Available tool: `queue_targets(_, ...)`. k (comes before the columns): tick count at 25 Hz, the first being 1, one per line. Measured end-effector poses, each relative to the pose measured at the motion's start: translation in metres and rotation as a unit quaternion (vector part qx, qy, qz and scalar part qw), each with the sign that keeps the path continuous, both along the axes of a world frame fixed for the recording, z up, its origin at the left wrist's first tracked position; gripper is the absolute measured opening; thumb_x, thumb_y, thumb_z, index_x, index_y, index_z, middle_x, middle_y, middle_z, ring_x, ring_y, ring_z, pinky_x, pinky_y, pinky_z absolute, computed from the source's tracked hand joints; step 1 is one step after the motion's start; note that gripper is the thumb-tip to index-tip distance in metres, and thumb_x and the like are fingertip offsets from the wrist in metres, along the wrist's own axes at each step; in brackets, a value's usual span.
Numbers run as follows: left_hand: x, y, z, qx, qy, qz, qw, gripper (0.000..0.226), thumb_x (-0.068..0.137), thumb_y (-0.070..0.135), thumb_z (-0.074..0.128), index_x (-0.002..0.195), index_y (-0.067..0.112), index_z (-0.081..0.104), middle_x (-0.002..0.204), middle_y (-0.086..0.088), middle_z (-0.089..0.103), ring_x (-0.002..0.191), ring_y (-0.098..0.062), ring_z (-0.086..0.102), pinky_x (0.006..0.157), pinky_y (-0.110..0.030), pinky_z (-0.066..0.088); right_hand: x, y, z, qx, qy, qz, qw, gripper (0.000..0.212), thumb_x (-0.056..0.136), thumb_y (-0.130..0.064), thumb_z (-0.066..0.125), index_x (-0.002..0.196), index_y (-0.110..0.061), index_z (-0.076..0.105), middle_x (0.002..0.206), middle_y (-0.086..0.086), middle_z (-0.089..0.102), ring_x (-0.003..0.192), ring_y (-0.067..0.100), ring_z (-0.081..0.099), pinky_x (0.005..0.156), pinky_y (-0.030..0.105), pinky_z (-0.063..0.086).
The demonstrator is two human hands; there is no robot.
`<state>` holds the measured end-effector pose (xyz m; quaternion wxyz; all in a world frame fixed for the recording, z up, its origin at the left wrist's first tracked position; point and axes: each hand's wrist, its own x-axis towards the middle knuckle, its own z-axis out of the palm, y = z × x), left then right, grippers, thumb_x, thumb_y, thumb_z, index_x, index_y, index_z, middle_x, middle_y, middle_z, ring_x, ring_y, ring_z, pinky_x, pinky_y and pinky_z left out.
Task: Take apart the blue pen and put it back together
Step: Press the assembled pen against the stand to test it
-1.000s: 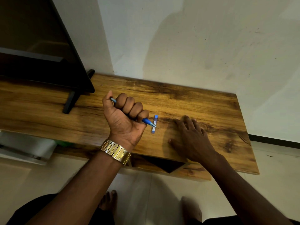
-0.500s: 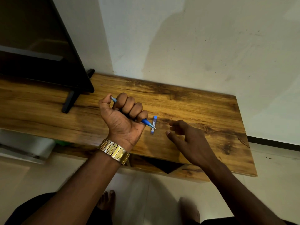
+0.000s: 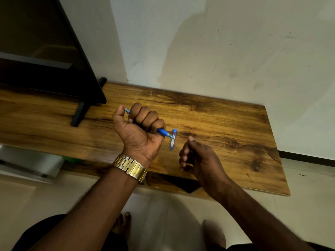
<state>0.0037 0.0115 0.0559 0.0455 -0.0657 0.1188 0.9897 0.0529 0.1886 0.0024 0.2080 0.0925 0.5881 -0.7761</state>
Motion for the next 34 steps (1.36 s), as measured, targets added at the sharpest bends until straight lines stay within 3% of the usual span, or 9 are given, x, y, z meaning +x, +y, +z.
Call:
queue_targets(5, 0.000, 0.004, -0.001, -0.002, -0.014, 0.012, 1.000, 0.061, 0.107, 0.049, 0.019, 0.049, 0.030, 0.029, 0.052, 0.010, 0.012, 0.046, -0.009, 0.010, 0.040, -0.021, 0.020, 0.010, -0.016, -0.011, -0.082, 0.017, 0.061, 0.995, 0.070, 0.103, -0.071, 0.038, 0.061, -0.016, 0.048, 0.056, 0.002, 0.038, 0.051, 0.016, 0.037, 0.054, 0.032, 0.037)
queue_targets(11, 0.001, 0.007, -0.002, 0.006, -0.030, 0.021, 0.999, 0.067, 0.106, 0.048, 0.022, 0.045, 0.025, 0.037, 0.053, 0.010, 0.012, 0.046, -0.009, 0.011, 0.038, -0.021, 0.022, 0.014, -0.020, -0.020, -0.073, 0.049, 0.103, 0.991, 0.079, 0.091, -0.089, 0.047, 0.059, -0.018, 0.050, 0.054, 0.000, 0.043, 0.051, 0.016, 0.038, 0.055, 0.031, 0.040)
queue_targets(18, 0.001, 0.009, -0.003, 0.003, -0.037, 0.025, 0.999, 0.054, 0.106, 0.048, 0.022, 0.055, 0.030, 0.024, 0.053, 0.010, 0.012, 0.046, -0.008, 0.010, 0.037, -0.021, 0.022, 0.015, -0.024, -0.020, -0.055, 0.054, 0.110, 0.991, 0.076, 0.092, -0.087, 0.049, 0.060, -0.018, 0.051, 0.054, -0.002, 0.046, 0.050, 0.012, 0.043, 0.056, 0.028, 0.042)
queue_targets(23, 0.002, 0.011, -0.006, 0.005, -0.030, 0.011, 0.999, 0.050, 0.105, 0.051, 0.023, 0.059, 0.031, 0.022, 0.052, 0.010, 0.012, 0.046, -0.008, 0.011, 0.038, -0.021, 0.022, 0.015, -0.026, -0.016, -0.043, 0.045, 0.097, 0.993, 0.073, 0.102, -0.073, 0.038, 0.058, -0.016, 0.050, 0.053, 0.000, 0.045, 0.049, 0.013, 0.043, 0.056, 0.028, 0.041)
queue_targets(26, 0.002, 0.012, -0.008, 0.016, -0.023, -0.003, 1.000, 0.052, 0.106, 0.053, 0.021, 0.059, 0.031, 0.022, 0.052, 0.010, 0.012, 0.046, -0.008, 0.011, 0.037, -0.021, 0.022, 0.015, -0.027, -0.014, -0.039, 0.049, 0.101, 0.993, 0.075, 0.097, -0.079, 0.044, 0.059, -0.016, 0.050, 0.053, 0.001, 0.045, 0.049, 0.013, 0.043, 0.056, 0.028, 0.042)
queue_targets(30, 0.001, 0.012, -0.008, 0.019, -0.012, -0.012, 1.000, 0.062, 0.107, 0.055, 0.024, 0.051, 0.029, 0.033, 0.055, 0.011, 0.013, 0.048, -0.007, 0.011, 0.045, -0.021, 0.017, 0.013, -0.026, -0.014, -0.047, 0.059, 0.112, 0.991, 0.079, 0.089, -0.090, 0.050, 0.059, -0.017, 0.052, 0.054, 0.000, 0.047, 0.050, 0.012, 0.044, 0.056, 0.028, 0.042)
queue_targets(34, 0.002, 0.012, -0.010, 0.014, -0.013, -0.006, 1.000, 0.057, 0.107, 0.058, 0.026, 0.064, 0.024, 0.042, 0.057, 0.011, 0.021, 0.050, -0.006, 0.020, 0.051, -0.021, 0.024, 0.003, -0.012, -0.011, -0.061, 0.034, 0.088, 0.994, 0.082, 0.097, -0.086, 0.033, 0.060, -0.016, 0.053, 0.056, 0.002, 0.046, 0.050, 0.016, 0.040, 0.055, 0.030, 0.039)
